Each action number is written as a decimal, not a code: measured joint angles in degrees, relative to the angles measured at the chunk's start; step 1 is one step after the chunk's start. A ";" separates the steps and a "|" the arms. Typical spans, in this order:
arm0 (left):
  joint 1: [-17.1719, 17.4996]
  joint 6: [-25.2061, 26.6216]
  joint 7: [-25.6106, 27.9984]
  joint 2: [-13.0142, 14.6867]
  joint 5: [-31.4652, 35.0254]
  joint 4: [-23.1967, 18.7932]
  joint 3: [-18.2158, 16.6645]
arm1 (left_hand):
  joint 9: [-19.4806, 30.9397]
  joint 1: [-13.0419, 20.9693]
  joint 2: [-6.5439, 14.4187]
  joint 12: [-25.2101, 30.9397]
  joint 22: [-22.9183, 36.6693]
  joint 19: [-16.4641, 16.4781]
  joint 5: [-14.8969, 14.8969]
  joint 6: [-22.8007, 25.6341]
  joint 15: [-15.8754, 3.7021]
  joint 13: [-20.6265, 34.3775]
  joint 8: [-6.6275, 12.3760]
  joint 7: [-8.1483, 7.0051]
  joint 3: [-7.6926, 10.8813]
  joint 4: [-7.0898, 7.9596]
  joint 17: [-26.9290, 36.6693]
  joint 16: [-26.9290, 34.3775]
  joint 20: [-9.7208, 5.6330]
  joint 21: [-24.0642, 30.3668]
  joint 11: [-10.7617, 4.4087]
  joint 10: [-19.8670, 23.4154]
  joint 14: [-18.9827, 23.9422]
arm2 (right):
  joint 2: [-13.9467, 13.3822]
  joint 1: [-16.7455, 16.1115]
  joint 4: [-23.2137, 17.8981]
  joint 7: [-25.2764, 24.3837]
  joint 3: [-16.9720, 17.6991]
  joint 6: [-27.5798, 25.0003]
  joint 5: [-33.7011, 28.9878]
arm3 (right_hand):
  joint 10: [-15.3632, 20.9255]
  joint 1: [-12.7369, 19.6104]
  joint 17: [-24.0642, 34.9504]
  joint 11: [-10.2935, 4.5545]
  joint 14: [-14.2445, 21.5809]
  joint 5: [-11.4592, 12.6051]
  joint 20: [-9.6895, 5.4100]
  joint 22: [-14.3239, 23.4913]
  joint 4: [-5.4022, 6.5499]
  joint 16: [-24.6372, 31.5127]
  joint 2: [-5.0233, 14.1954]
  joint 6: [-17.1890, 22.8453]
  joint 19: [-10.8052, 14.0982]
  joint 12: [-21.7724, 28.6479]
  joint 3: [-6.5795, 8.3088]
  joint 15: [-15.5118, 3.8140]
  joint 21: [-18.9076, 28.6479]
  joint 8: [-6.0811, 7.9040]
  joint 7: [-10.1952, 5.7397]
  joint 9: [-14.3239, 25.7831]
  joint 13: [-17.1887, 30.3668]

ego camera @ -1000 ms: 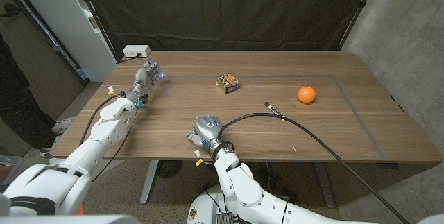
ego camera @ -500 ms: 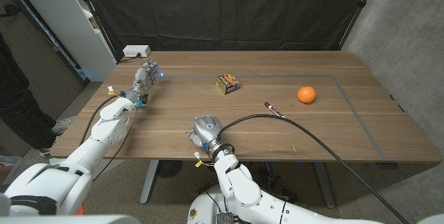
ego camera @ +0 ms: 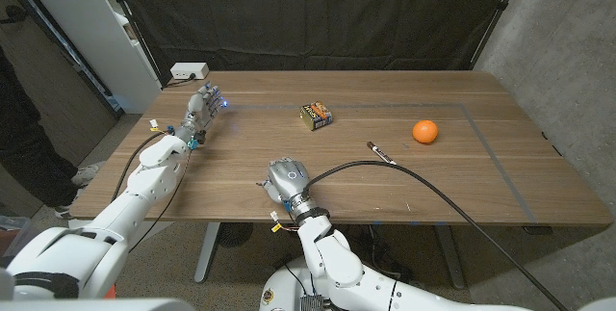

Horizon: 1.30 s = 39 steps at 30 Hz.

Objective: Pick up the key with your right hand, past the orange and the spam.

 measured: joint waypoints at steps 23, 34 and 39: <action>2.14 0.10 0.77 0.53 -0.63 -3.29 -0.40 | 0.00 0.00 0.00 0.00 0.00 0.00 0.00 0.00 0.00 0.00 0.00 0.00 0.16 0.16 0.00 0.00 0.00 -0.22 0.00 0.00 0.00 | 0.17 0.36 1.31 -6.05 1.09 1.39 1.74 | -0.63 1.19 0.85 -0.60 0.31 -0.45 -0.30 -0.01 0.51 -0.85 -0.02 -0.52 -0.31 1.27 -0.52 -0.31 0.34 0.04 -0.11 0.36 1.28; 3.79 0.43 1.75 1.26 -1.04 -6.11 -0.67 | 0.00 0.00 0.00 0.00 0.00 0.00 0.00 0.00 0.00 0.00 0.00 0.00 0.16 0.16 0.00 0.00 0.00 -0.22 0.00 0.00 0.00 | 0.47 1.06 2.28 -8.23 1.41 1.64 2.29 | -0.86 1.41 1.32 -0.81 0.32 -0.94 -0.30 0.05 0.80 -1.06 0.20 -0.51 -0.31 1.49 -0.81 -0.29 0.78 0.03 -0.10 0.35 1.17; 4.43 0.48 2.12 1.56 -1.17 -7.21 -0.78 | 0.00 0.00 0.00 0.00 0.00 0.00 0.00 0.00 0.00 0.00 0.00 0.00 0.16 0.16 0.00 0.00 0.00 -0.22 0.00 0.00 0.00 | 0.65 1.43 2.72 -9.08 1.60 1.80 2.55 | -0.86 1.97 1.59 -0.81 0.62 -0.94 -0.29 0.27 0.98 -1.16 0.25 -0.51 -0.31 1.49 -1.00 0.00 0.78 0.03 -0.10 0.34 1.16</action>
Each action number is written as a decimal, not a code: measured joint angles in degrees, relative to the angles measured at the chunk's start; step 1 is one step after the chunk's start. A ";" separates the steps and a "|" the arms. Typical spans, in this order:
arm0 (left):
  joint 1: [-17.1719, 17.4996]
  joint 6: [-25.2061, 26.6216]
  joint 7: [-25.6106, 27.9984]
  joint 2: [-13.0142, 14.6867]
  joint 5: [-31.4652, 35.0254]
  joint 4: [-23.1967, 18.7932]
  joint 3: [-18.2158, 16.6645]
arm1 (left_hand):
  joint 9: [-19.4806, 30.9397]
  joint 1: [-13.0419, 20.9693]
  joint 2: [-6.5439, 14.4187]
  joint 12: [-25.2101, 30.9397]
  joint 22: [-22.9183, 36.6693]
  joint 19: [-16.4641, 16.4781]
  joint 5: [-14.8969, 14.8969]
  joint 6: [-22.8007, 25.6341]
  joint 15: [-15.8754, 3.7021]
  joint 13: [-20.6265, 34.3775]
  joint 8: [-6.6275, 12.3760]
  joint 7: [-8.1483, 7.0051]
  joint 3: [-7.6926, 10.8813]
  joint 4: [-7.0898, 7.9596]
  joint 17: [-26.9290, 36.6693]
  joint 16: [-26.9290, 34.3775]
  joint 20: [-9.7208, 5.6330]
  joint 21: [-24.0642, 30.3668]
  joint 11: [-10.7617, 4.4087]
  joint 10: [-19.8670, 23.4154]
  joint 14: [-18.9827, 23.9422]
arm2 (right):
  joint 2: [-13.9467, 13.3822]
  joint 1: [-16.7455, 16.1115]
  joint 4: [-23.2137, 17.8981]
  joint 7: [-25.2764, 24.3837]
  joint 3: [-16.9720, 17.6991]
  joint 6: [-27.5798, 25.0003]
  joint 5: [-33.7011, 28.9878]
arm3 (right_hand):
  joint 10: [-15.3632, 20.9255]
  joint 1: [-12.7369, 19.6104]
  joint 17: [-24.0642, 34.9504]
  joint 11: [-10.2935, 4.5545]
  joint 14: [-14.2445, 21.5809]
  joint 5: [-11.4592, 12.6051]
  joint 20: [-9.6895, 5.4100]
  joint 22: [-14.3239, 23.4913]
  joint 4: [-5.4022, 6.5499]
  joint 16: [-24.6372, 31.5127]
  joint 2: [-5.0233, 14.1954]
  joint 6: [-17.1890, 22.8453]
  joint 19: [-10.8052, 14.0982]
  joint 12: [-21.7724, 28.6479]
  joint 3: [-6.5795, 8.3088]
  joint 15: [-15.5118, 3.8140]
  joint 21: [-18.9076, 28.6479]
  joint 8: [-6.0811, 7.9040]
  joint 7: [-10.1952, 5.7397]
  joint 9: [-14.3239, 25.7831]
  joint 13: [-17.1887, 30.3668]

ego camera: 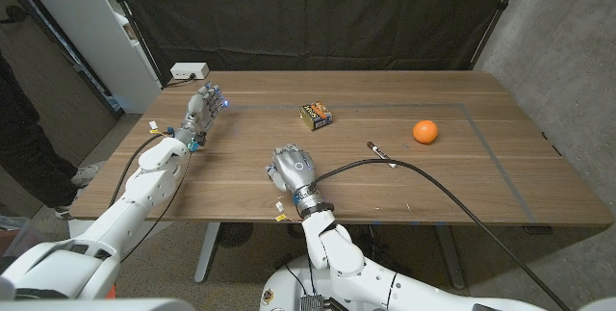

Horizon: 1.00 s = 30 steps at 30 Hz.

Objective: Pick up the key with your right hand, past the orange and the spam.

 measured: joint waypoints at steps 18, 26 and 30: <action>1.82 0.34 1.38 0.78 -0.45 -3.23 -0.16 | 0.00 0.00 0.00 0.00 0.00 0.00 0.00 0.00 0.00 0.00 0.00 0.00 0.24 0.24 0.00 0.00 0.00 -0.22 0.00 0.00 0.00 | 0.00 1.31 0.93 -2.29 0.35 0.30 0.49 | -0.20 0.51 0.26 -0.18 0.20 -0.39 -0.31 -0.01 0.29 -0.97 0.24 0.00 -0.31 0.44 -0.29 -0.20 0.34 -0.28 0.01 -0.01 0.00; 2.67 0.38 1.90 1.12 -0.64 -4.48 -0.23 | 0.00 0.00 0.00 0.00 0.14 0.00 0.00 0.00 0.00 0.00 0.00 0.00 0.24 0.24 0.00 0.00 0.00 -0.22 0.00 0.00 0.00 | -1.14 1.95 0.28 -2.37 0.38 0.55 -0.37 | -0.20 0.53 0.41 -0.18 0.20 -0.39 -0.31 -0.01 0.53 -1.23 0.22 0.00 -0.31 0.44 -0.53 -0.20 0.56 -0.28 0.01 -0.01 0.01; 3.01 0.38 2.10 1.25 -0.75 -5.03 -0.29 | 0.00 0.00 0.00 0.00 0.13 0.00 0.00 0.00 0.00 0.00 0.00 0.00 0.24 0.24 0.00 0.00 0.00 -0.22 0.00 0.00 0.00 | -1.87 2.39 -0.13 -2.30 0.41 0.93 -0.88 | -0.19 0.80 0.53 -0.18 0.19 -0.39 -0.31 -0.01 0.53 -1.60 -0.05 0.00 -0.31 0.44 -0.53 -0.20 0.56 -0.28 0.01 -0.01 0.06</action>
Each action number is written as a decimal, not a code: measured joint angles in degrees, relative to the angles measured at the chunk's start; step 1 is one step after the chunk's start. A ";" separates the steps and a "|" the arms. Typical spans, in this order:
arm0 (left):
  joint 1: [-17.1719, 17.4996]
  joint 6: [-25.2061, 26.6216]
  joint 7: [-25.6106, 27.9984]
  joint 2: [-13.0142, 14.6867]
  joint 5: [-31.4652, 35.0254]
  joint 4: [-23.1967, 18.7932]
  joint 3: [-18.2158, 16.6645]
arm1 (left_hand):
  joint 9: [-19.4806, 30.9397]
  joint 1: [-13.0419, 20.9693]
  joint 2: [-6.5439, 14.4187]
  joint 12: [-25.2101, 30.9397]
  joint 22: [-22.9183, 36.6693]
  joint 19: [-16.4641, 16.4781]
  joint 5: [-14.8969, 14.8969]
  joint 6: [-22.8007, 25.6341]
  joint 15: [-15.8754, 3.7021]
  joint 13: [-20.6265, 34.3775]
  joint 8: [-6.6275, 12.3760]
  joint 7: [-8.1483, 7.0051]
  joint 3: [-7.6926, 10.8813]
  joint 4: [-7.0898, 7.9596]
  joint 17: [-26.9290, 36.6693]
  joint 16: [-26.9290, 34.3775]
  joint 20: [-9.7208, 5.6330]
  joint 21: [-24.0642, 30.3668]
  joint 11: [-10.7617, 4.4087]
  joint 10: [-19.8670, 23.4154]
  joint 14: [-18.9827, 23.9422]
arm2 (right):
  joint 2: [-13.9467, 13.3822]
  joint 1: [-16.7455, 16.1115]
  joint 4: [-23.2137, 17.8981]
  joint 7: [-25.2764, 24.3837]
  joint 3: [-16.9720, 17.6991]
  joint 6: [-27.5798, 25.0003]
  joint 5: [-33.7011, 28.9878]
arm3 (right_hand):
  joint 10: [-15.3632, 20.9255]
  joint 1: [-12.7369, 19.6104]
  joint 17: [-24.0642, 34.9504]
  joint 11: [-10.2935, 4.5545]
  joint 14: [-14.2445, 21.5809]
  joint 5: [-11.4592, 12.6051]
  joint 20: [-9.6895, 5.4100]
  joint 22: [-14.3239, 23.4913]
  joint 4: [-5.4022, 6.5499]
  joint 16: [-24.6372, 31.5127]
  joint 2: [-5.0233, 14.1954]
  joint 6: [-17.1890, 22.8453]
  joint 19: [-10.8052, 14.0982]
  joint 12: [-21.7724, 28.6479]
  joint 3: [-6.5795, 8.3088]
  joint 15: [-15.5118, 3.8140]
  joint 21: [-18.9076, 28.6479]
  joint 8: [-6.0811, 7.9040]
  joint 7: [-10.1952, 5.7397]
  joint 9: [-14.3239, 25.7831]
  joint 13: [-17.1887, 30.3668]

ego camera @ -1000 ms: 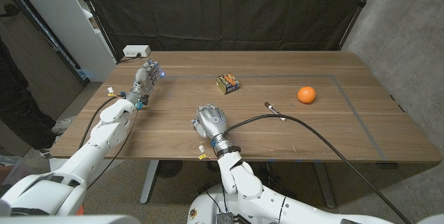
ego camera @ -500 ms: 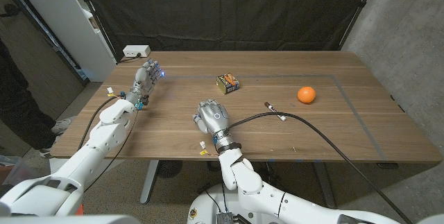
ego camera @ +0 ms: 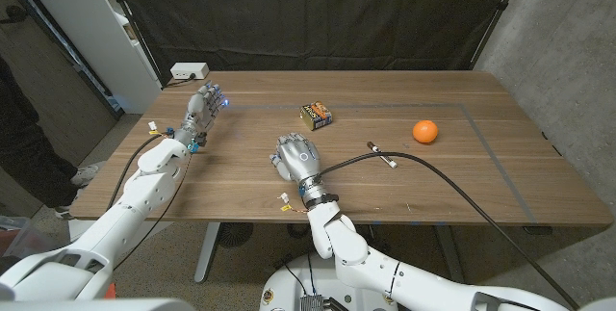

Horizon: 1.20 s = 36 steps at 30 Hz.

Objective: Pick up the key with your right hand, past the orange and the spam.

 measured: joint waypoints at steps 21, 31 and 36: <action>1.52 -0.06 0.53 0.55 -0.50 -1.77 -0.30 | 0.00 0.00 0.00 0.00 -0.01 0.00 0.00 0.00 0.00 0.00 0.00 0.00 0.00 0.00 0.00 0.00 0.00 0.00 0.00 0.00 0.00 | -3.21 1.43 -2.45 2.24 1.23 2.71 -2.58 | 0.13 0.32 0.13 -0.76 0.32 -0.55 0.00 -0.01 0.47 -0.97 0.32 0.04 0.01 0.44 -0.95 -0.11 0.45 -0.04 -0.66 0.03 0.10; 1.94 -0.34 0.62 0.70 -0.67 -2.33 -0.41 | 0.00 0.00 0.00 0.00 -0.02 0.00 0.00 0.00 0.00 0.00 0.00 0.00 0.00 -0.01 0.00 0.00 0.00 0.00 0.00 0.00 0.00 | -4.20 2.01 -3.45 3.28 2.07 3.60 -3.74 | 0.14 0.62 0.26 -0.75 0.31 -0.55 0.00 -0.01 0.40 -1.35 0.01 0.34 0.01 0.44 -1.35 -0.11 0.88 -0.16 -0.96 0.04 0.10; 2.14 -0.36 0.72 0.83 -0.72 -2.57 -0.49 | 0.00 0.00 0.00 0.00 -0.02 0.00 0.00 0.00 0.00 0.00 0.00 0.00 0.00 -0.01 0.00 0.00 0.00 -0.05 0.00 0.00 0.00 | -4.75 2.33 -3.92 4.07 2.41 4.13 -4.55 | 0.45 0.70 0.35 -1.05 0.31 -0.55 0.01 -0.01 0.40 -1.69 0.10 0.35 0.01 0.61 -1.35 -0.11 0.88 -0.20 -0.96 0.18 -0.06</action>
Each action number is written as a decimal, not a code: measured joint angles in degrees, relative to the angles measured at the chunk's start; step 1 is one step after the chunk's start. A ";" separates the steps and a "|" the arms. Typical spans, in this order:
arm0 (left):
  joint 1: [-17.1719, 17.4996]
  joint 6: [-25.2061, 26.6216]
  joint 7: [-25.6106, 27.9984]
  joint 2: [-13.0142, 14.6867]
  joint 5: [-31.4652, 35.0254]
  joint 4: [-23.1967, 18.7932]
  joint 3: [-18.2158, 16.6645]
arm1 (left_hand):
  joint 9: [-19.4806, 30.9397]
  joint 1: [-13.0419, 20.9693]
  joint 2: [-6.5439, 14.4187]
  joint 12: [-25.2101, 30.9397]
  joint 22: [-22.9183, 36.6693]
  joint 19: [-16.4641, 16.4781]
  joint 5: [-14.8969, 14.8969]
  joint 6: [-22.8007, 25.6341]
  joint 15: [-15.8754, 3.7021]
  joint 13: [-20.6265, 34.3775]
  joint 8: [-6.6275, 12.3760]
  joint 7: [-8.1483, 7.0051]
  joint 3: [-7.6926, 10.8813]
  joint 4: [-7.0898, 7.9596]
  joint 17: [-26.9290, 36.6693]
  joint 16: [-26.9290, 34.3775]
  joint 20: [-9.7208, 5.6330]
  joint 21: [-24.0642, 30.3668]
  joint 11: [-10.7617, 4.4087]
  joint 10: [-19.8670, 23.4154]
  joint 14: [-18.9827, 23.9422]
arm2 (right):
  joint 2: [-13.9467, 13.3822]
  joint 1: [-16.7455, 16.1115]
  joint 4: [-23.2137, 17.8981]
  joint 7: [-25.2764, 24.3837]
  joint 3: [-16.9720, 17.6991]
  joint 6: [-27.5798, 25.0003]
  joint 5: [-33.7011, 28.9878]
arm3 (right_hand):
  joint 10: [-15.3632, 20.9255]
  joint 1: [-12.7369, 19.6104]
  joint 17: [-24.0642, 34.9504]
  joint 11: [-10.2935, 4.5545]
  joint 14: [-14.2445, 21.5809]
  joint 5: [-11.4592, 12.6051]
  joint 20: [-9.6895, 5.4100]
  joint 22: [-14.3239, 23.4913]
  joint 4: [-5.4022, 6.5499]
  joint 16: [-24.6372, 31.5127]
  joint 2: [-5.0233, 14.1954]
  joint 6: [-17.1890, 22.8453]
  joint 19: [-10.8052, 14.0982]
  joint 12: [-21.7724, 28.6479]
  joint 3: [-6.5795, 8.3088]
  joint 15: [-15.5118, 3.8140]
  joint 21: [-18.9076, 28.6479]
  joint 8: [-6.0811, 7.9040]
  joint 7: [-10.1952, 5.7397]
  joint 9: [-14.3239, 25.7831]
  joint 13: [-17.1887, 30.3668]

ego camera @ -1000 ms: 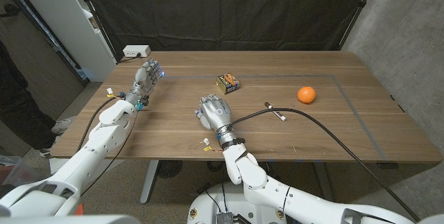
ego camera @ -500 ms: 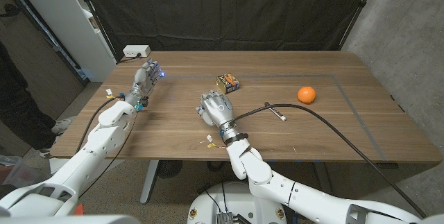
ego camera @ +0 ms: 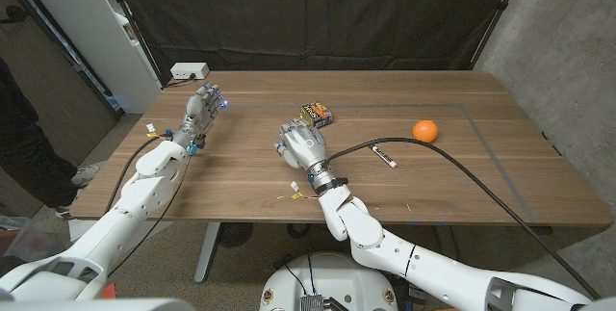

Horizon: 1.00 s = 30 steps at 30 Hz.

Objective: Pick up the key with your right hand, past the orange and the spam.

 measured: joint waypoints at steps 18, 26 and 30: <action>0.34 -0.01 0.24 0.28 -0.13 -0.77 -0.11 | 0.00 0.00 0.00 0.00 -0.01 0.00 0.00 0.00 0.00 0.00 0.00 0.00 0.00 0.00 0.00 0.00 0.00 -0.36 0.00 0.00 0.00 | -1.40 1.23 -0.97 1.62 1.32 1.42 -2.37 | -0.01 0.22 0.18 -0.62 0.50 -0.22 0.00 -0.01 0.23 -1.06 0.23 0.08 0.00 0.28 -0.71 -0.10 0.45 -0.02 -0.51 0.00 0.11; 0.35 -0.01 0.32 0.30 -0.13 -0.87 -0.11 | 0.00 0.00 0.00 0.00 -0.01 0.00 0.00 0.00 0.00 0.00 0.00 0.00 0.00 0.00 0.00 0.00 0.00 -0.36 0.00 0.00 0.00 | -1.71 1.63 -1.08 1.81 1.78 1.88 -2.96 | -0.13 0.43 0.44 -0.95 0.71 -0.22 0.00 0.00 0.47 -1.28 0.44 0.08 0.00 0.28 -0.95 0.11 0.44 -0.23 -0.50 0.00 0.00; 0.28 -0.01 0.33 0.30 -0.13 -0.87 -0.08 | 0.00 0.00 0.00 0.00 -0.01 0.00 0.00 0.00 0.00 0.00 0.00 0.00 0.00 0.00 0.00 0.00 0.00 -0.36 0.00 0.00 0.00 | -1.92 1.88 -1.21 2.08 1.95 2.29 -3.30 | -0.13 0.59 0.44 -0.95 0.71 -0.22 0.00 -0.01 0.46 -1.28 0.28 0.08 0.00 0.28 -1.42 0.11 0.89 -0.23 -0.50 0.00 0.00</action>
